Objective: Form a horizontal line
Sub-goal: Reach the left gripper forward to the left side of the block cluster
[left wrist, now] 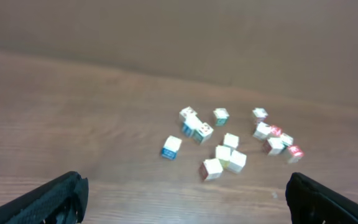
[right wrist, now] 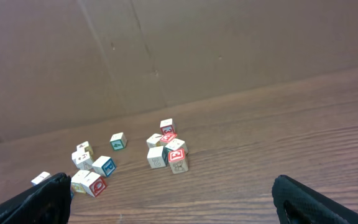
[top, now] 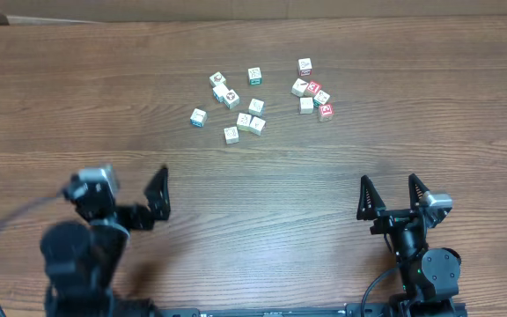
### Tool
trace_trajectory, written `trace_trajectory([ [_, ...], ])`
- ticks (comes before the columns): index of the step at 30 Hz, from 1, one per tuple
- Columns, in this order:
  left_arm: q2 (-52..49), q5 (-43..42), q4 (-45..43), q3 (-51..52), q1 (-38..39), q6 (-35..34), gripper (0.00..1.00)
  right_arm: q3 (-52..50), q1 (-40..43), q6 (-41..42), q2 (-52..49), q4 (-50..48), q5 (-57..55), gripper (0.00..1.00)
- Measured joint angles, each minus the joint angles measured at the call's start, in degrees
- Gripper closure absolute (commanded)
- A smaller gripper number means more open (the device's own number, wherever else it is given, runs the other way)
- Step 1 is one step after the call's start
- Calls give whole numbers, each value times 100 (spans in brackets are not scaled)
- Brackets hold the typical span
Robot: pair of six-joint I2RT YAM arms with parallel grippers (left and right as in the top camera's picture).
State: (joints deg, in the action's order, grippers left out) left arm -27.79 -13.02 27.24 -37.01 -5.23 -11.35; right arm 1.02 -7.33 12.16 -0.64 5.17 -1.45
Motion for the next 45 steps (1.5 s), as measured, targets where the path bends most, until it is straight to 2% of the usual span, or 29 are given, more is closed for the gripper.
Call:
trace_trajectory([
  [3, -1161, 302, 446, -872, 0, 31, 0, 0, 2, 0, 0, -2, 0, 0],
  [11, -3340, 1108, 1641, -2787, 103, 101, 0, 0, 2, 0, 0, 2, 2, 0],
  [15, -4232, 1508, 1738, -3416, 367, 323, 0, 0, 0, 0, 0, -2, 0, 0],
  [23, -5539, 1626, 986, -3480, 553, 752, 0, 0, 2, 2, 0, -4, 0, 0],
  [28, -6212, 1394, 649, -3480, 555, 901, 0, 0, 0, 0, 0, 0, 0, 0],
  [32, -6614, 1193, 365, -3482, 673, 1351, 1, 0, 2, 0, 0, -2, 0, 0],
  [40, -7283, 1412, -105, -3482, 1488, 2264, 2, 0, 0, 0, 0, 2, 2, 0],
  [45, -7770, 1532, -219, -3528, 1591, 2472, 9, 0, 2, 0, 0, -2, 0, 0],
])
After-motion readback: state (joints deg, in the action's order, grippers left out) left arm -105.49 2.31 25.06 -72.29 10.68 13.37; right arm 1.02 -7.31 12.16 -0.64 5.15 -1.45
